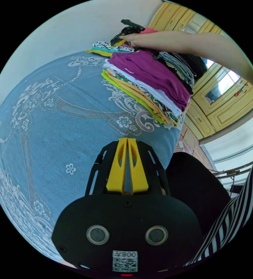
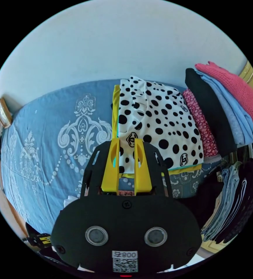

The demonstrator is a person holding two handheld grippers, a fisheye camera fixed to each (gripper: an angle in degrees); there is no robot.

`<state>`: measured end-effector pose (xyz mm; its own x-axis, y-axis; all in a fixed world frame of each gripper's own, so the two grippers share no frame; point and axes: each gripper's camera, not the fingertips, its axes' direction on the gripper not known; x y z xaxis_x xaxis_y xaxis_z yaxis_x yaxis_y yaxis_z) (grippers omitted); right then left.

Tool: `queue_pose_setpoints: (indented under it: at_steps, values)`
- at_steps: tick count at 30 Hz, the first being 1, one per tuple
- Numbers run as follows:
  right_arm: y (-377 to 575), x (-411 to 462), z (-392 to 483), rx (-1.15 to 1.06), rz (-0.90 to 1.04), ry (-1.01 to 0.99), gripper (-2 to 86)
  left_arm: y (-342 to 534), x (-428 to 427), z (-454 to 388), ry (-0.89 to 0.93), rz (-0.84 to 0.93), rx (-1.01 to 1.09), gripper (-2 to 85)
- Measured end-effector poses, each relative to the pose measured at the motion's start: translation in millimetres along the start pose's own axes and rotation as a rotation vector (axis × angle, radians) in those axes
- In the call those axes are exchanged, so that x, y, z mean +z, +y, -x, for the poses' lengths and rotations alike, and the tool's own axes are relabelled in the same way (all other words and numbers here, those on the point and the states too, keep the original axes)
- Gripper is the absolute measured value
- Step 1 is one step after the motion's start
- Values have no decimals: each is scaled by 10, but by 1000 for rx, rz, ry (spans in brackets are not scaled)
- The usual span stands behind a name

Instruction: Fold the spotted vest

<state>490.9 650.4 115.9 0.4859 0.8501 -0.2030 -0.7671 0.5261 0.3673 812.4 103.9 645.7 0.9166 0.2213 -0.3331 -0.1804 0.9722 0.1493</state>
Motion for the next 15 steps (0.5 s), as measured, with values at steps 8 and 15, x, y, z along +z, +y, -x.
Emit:
queue_pose_setpoints:
  at_steps: [8, 15]
  values:
    - [-421, -656, -408, 77, -105, -173, 20, 130, -785, -298, 4, -3, -12, 1]
    - [-809, -1903, -433, -39, -246, -441, 9, 236, -1713, -570, 26, -83, -94, 3]
